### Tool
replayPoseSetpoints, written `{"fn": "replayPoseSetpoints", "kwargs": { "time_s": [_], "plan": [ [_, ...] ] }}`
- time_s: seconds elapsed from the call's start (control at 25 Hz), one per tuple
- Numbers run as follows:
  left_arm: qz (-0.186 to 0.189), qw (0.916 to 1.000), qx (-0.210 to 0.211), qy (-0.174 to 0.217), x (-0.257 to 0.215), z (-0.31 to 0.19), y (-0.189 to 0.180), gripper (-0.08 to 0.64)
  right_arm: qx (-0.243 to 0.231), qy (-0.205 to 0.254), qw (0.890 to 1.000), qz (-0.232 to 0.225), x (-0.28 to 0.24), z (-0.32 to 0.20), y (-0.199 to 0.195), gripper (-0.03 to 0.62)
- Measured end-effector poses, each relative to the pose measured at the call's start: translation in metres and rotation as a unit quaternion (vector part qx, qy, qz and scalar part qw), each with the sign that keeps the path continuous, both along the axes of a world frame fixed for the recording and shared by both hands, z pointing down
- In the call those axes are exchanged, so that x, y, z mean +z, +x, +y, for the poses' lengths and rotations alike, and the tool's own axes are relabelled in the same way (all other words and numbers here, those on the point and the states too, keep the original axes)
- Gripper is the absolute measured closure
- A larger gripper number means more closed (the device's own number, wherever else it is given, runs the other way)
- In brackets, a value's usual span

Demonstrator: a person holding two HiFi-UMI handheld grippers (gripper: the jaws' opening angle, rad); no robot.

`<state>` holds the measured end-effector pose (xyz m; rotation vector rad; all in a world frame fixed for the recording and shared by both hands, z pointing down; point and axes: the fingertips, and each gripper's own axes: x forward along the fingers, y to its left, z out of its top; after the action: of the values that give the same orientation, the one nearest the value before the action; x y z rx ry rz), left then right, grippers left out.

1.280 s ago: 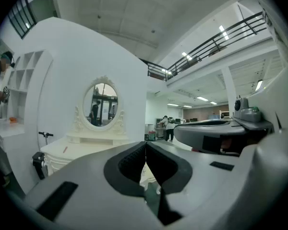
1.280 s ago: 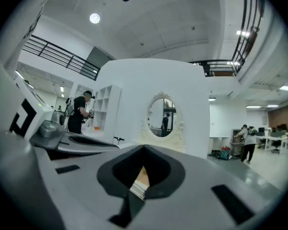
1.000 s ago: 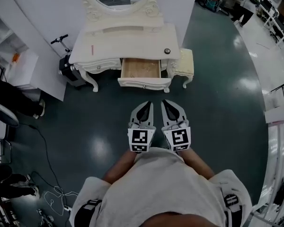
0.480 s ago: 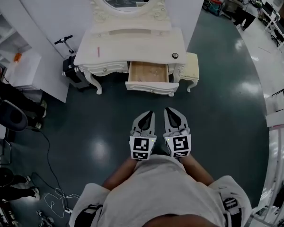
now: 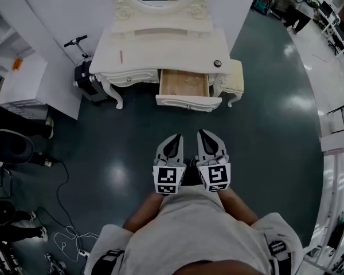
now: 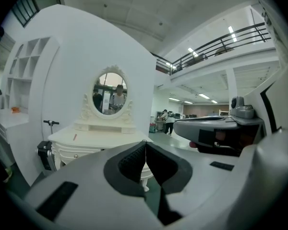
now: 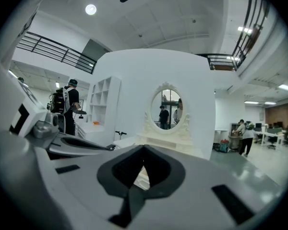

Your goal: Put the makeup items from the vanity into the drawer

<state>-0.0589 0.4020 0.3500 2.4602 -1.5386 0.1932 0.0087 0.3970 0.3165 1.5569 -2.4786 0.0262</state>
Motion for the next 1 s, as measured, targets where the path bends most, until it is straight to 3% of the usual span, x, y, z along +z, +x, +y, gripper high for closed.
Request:
{"fn": "replayPoseSetpoints", "kwargs": {
  "time_s": [0.36,0.68,1.0],
  "plan": [
    [-0.013,0.9997,-0.017,-0.008,0.015,-0.046,-0.018,0.554,-0.02,-0.012,0.999,-0.026,0.015,-0.051,-0.012,0.577],
    [-0.018,0.9988,-0.043,-0.015,0.016,-0.137,-0.038,0.554,-0.042,-0.019,0.998,-0.032,0.014,-0.144,-0.028,0.577],
    [-0.025,0.997,-0.065,-0.033,0.026,-0.228,-0.038,0.554,-0.105,-0.053,0.992,-0.054,0.026,-0.232,-0.042,0.577]
  ]
}}
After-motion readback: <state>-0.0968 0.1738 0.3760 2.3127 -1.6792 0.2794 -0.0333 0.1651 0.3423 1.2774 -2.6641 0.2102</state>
